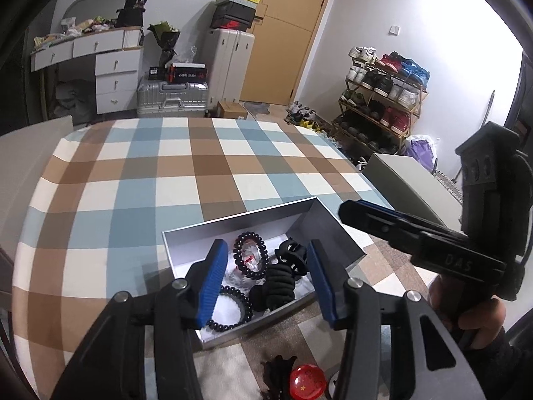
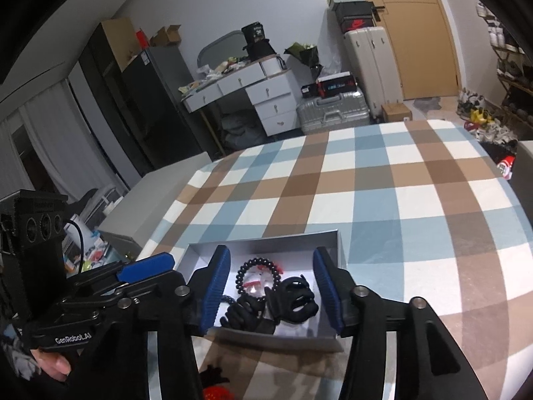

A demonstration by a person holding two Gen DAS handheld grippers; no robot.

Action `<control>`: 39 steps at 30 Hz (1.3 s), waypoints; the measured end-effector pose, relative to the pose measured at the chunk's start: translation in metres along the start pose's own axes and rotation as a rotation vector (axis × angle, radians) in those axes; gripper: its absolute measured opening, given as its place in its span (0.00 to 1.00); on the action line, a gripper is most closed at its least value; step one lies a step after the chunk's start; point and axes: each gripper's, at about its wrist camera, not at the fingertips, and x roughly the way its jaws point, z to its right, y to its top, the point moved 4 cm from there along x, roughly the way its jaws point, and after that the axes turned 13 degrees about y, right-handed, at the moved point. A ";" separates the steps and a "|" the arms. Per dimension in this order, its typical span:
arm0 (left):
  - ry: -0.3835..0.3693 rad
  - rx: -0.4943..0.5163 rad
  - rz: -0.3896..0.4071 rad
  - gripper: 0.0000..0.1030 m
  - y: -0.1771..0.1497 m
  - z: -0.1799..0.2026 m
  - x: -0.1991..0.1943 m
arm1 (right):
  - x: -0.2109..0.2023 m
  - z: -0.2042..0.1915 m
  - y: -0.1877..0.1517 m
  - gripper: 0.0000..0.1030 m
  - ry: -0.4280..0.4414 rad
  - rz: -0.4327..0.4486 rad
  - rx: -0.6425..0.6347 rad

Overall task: Organize jewelry
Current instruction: 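Withdraw the right gripper from the box back toward the pile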

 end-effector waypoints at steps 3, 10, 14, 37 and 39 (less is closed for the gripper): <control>0.014 0.006 0.014 0.44 0.000 0.002 -0.007 | -0.011 -0.007 0.000 0.61 -0.003 0.019 -0.012; 0.074 0.005 0.071 0.63 -0.003 0.002 -0.028 | -0.036 -0.027 -0.002 0.80 -0.004 0.059 -0.055; 0.098 -0.006 0.089 0.63 -0.007 0.001 -0.038 | -0.050 -0.036 -0.006 0.89 0.005 0.081 -0.071; 0.311 -0.074 0.110 0.92 -0.067 -0.014 -0.053 | -0.057 -0.062 -0.073 1.00 -0.013 0.015 -0.153; 0.325 -0.074 0.107 0.92 -0.074 -0.014 -0.054 | -0.055 -0.062 -0.080 1.00 -0.015 -0.001 -0.156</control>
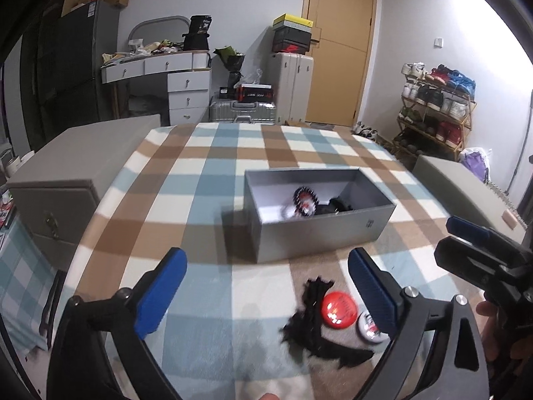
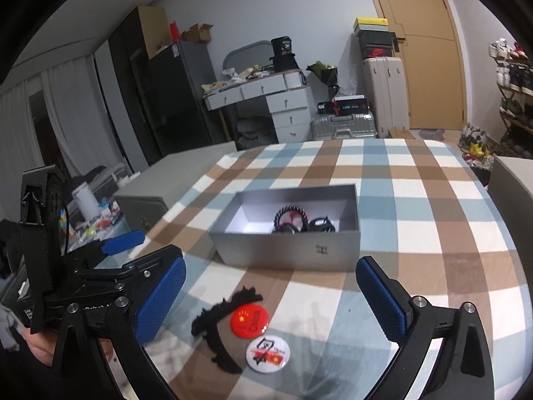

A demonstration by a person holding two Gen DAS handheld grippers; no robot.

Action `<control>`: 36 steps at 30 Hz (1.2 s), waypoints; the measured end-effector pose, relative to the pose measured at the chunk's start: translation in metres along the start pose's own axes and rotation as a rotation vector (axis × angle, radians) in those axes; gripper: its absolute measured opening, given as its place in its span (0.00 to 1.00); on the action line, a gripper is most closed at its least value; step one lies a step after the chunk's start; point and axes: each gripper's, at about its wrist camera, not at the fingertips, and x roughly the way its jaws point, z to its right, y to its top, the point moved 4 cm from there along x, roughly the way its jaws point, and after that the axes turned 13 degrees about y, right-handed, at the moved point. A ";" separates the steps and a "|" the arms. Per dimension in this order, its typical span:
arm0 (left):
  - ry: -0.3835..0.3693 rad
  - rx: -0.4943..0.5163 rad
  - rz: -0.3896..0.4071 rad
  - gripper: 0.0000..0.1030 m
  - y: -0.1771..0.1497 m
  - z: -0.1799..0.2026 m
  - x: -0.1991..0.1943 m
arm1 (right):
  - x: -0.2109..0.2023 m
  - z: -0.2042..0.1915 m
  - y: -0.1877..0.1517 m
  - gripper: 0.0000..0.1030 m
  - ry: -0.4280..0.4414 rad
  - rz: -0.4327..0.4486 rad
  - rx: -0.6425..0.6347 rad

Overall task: Organize jewelry
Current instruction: 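Withdraw the right gripper from the box back toward the pile, then grasp the white round badge with the right gripper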

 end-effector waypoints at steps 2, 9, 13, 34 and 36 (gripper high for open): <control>0.002 0.003 -0.013 0.93 -0.007 -0.002 0.000 | 0.003 0.000 -0.008 1.00 0.002 -0.020 0.005; 0.016 -0.008 -0.068 0.93 -0.030 -0.009 0.004 | 0.014 0.005 -0.037 1.00 0.001 -0.093 0.037; 0.012 -0.021 -0.122 0.93 -0.044 -0.011 0.009 | 0.020 0.008 -0.052 1.00 -0.005 -0.136 0.042; -0.023 -0.026 -0.168 0.93 -0.060 -0.008 0.008 | 0.036 0.004 -0.078 0.61 -0.088 -0.217 -0.001; -0.020 -0.027 -0.170 0.93 -0.060 -0.009 0.008 | 0.037 0.002 -0.080 0.57 -0.100 -0.219 -0.016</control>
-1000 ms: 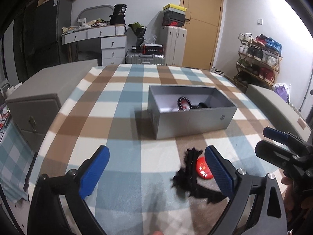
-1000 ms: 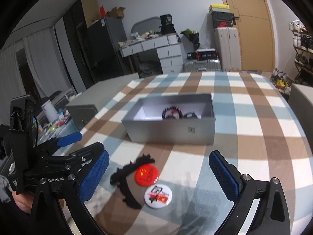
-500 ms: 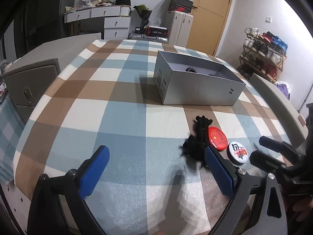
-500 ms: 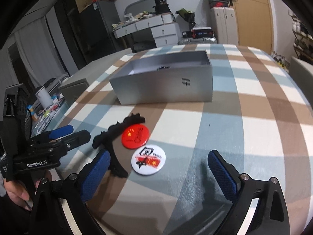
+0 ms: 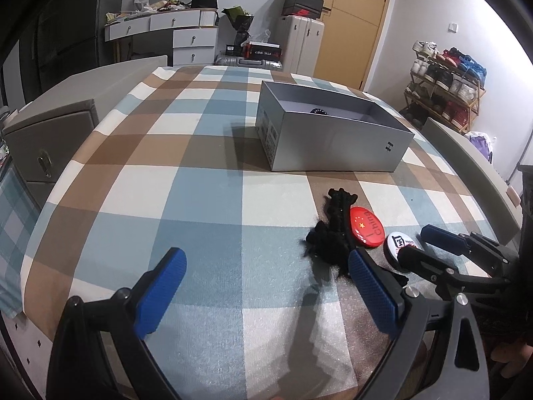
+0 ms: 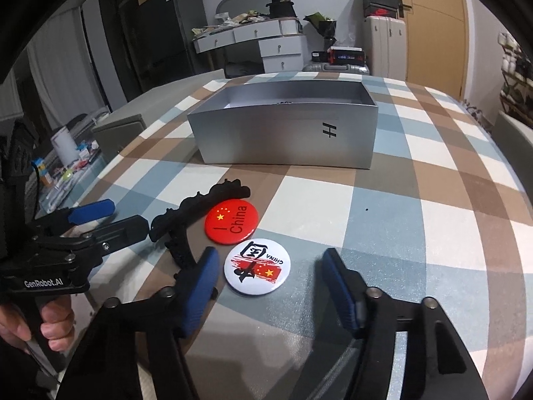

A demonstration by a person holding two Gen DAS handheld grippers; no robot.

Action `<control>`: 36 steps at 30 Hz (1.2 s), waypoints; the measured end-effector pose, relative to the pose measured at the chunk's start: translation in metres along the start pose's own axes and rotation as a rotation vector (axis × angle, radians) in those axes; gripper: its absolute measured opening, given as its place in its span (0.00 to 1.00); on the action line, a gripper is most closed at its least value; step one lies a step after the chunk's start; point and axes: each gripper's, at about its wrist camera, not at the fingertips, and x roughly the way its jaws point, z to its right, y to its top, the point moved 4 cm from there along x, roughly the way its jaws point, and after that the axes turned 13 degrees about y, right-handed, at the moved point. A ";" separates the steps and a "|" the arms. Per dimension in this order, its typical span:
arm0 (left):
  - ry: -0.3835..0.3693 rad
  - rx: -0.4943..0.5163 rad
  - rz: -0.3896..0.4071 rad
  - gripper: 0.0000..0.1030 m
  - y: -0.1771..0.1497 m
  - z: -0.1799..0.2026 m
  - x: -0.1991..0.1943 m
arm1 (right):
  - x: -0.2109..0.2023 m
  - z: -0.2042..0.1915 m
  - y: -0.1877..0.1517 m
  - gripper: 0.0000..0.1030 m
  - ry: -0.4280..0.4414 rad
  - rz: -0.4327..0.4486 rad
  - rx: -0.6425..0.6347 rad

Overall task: Organize jewelry
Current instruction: 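Grasp the white round badge with the right gripper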

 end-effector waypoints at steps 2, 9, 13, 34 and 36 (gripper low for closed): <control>-0.001 -0.004 -0.003 0.93 0.000 -0.001 0.001 | 0.001 -0.003 -0.001 0.52 -0.020 -0.005 -0.024; 0.002 -0.009 -0.008 0.93 0.000 -0.003 0.001 | 0.005 -0.014 -0.004 0.37 -0.079 -0.028 -0.112; 0.006 -0.005 -0.004 0.93 0.001 -0.002 -0.001 | 0.005 -0.014 -0.004 0.36 -0.077 -0.027 -0.114; 0.023 0.036 0.034 0.93 0.017 0.005 -0.010 | -0.013 -0.006 -0.001 0.13 0.035 0.038 -0.046; 0.023 0.042 0.032 0.93 0.016 0.006 -0.011 | -0.013 -0.014 -0.002 0.09 0.045 0.037 -0.083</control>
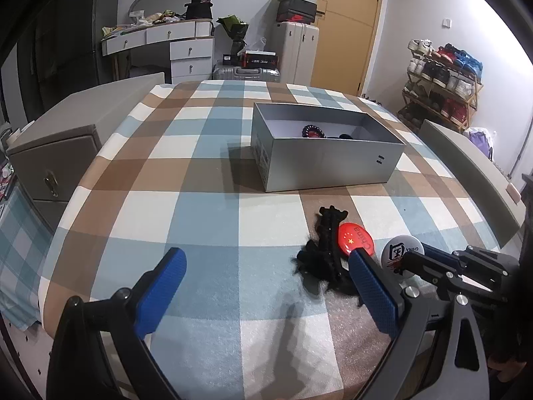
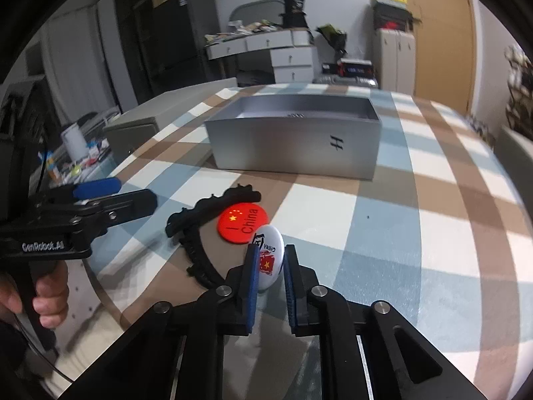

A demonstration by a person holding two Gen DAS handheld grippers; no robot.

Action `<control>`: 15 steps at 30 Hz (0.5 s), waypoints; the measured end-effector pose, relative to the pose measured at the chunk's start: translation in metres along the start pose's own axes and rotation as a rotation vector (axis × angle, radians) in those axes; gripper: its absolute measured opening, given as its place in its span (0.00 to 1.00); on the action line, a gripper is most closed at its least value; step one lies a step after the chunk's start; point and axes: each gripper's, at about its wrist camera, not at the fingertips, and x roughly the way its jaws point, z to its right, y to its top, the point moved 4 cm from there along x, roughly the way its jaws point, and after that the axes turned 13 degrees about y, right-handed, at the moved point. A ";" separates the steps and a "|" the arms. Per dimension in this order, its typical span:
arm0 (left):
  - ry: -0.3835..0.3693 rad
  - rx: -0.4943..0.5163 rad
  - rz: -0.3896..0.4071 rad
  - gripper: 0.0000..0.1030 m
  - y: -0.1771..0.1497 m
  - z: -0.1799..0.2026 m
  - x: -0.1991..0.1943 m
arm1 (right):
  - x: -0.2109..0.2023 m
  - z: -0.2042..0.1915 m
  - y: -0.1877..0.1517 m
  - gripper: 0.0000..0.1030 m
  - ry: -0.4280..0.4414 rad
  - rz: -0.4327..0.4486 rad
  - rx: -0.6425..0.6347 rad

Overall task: Organize jewelry
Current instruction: 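Grasp the white round badge with the right gripper, then grasp the red China badge with the left gripper while the right gripper holds the white badge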

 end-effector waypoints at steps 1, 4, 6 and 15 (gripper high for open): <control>-0.001 0.005 0.000 0.93 -0.001 0.001 0.000 | 0.001 -0.004 0.000 0.08 0.006 -0.005 -0.015; -0.002 0.015 -0.002 0.93 -0.001 0.003 0.000 | 0.008 -0.011 -0.002 0.06 0.010 -0.026 -0.042; -0.004 0.017 -0.004 0.93 -0.001 0.004 -0.001 | 0.010 -0.011 -0.003 0.06 0.007 -0.029 -0.043; -0.095 0.122 0.007 0.93 0.011 0.023 -0.003 | -0.015 0.022 0.002 0.06 0.002 0.048 0.088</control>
